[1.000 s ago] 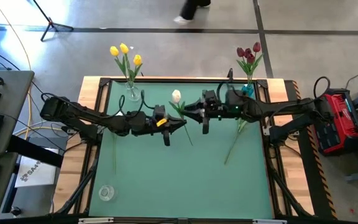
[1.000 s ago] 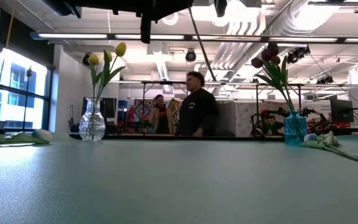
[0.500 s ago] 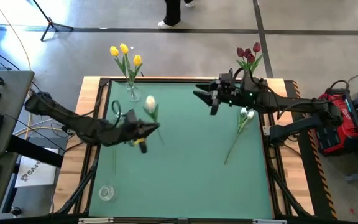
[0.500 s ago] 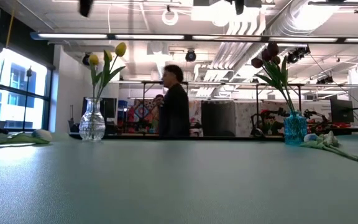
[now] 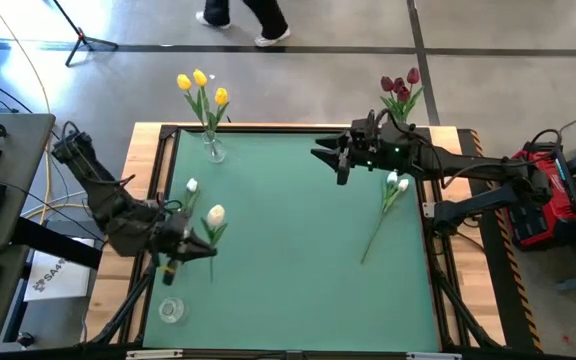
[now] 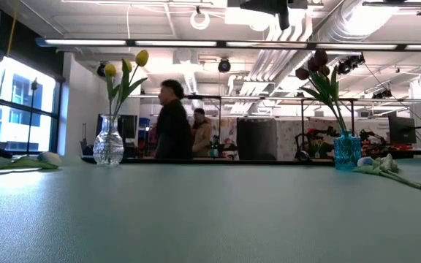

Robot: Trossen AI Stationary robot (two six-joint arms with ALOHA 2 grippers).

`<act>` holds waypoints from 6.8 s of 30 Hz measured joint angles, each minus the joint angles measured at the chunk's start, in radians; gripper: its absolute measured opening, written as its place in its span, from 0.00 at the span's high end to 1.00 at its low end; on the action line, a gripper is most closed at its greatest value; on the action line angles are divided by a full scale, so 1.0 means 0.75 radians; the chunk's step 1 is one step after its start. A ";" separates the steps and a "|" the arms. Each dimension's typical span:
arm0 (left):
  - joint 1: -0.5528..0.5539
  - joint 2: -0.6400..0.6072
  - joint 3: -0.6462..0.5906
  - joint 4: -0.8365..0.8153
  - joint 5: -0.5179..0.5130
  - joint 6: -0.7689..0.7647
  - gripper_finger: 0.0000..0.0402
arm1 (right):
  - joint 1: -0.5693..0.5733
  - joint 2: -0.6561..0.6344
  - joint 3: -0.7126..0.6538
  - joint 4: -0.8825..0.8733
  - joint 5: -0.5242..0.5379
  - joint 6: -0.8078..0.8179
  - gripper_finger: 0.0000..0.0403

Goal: Sort flowers into vase by color
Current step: Put the bottom right white tulip into the bottom transparent vase, then put the left white tulip into the bottom transparent vase

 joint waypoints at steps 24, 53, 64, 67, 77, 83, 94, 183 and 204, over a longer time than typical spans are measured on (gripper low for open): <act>-0.493 -0.083 0.000 -0.083 -0.026 -0.119 1.00 | 0.020 0.076 -0.005 -0.072 0.071 0.240 0.56; -0.808 -0.065 -0.048 -0.191 -0.177 -0.091 1.00 | 0.301 0.261 -0.005 0.005 0.560 0.601 0.56; -0.806 -0.021 -0.048 -0.204 -0.350 -0.365 0.91 | 0.301 0.261 -0.005 0.004 0.543 0.605 0.56; -0.806 -0.022 -0.048 -0.204 -0.336 -0.397 0.87 | 0.301 0.261 -0.005 0.004 0.539 0.605 0.56; -0.807 -0.022 -0.048 -0.220 -0.197 -0.550 0.84 | 0.301 0.261 -0.005 0.004 0.530 0.604 0.56; -0.807 -0.022 -0.048 -0.353 -0.196 -0.828 0.84 | 0.301 0.261 -0.005 0.004 0.514 0.604 0.56; -0.807 -0.126 -0.048 -0.533 -0.216 -0.956 0.85 | 0.302 0.260 -0.005 -0.206 0.513 0.843 0.56; 1.088 1.084 -0.048 -1.193 0.844 -0.614 0.75 | -0.011 0.279 -0.006 -0.694 0.103 0.253 0.56; 1.151 1.160 -0.040 -1.270 0.838 -0.503 0.75 | -0.011 0.279 -0.006 -0.782 0.204 0.188 0.56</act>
